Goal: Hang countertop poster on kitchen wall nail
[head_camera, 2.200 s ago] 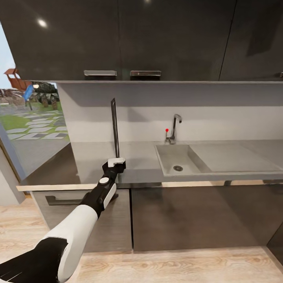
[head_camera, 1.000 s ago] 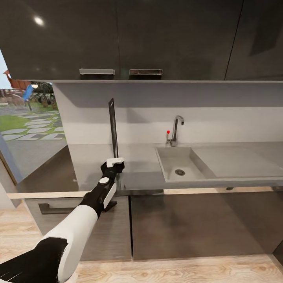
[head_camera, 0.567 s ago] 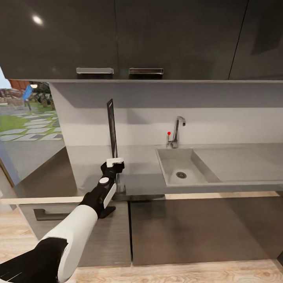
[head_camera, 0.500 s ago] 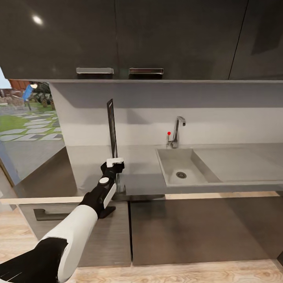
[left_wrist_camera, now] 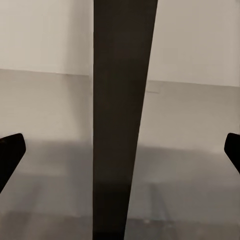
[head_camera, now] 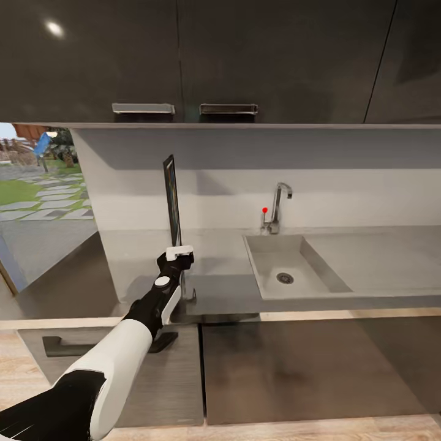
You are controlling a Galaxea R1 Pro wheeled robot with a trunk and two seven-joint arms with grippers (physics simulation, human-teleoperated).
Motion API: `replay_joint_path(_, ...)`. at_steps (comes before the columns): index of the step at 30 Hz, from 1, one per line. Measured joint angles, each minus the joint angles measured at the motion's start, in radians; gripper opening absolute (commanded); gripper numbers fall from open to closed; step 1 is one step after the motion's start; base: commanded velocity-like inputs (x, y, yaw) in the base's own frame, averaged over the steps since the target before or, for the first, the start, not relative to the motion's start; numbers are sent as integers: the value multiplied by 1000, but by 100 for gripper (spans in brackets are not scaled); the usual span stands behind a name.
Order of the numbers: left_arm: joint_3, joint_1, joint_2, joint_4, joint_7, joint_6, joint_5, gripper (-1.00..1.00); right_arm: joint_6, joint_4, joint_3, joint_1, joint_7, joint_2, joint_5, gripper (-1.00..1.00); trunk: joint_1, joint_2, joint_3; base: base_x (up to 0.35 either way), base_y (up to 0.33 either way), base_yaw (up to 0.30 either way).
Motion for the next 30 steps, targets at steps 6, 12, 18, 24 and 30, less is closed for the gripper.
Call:
replay_joint_path(6, 0, 0, 0, 1, 0, 3, -1, 100, 0, 0, -1, 0, 0, 0, 0, 100, 0, 0, 0, 9, 0, 0)
replay_joint_path(12, 0, 0, 0, 1, 0, 8, -1, 100, 0, 0, 0, 0, 0, 0, 0, 100, 0, 0, 0, 1, 0, 0)
replay_joint_path(18, 0, 0, 0, 1, 0, 9, -1, 100, 0, 0, 0, 0, 0, 0, 0, 100, 0, 0, 0, 0, 0, 0)
replay_joint_path(24, 0, 0, 0, 1, -1, 10, -1, -100, 0, 0, 0, 0, 0, 0, 0, 100, 0, 0, 0, 0, 0, 0)
replay_joint_path(30, 1, 0, 0, 1, -1, 10, 1, -100, 0, 0, 0, 0, 0, 0, 0, 100, 0, 0, 0, 0, 0, 0)
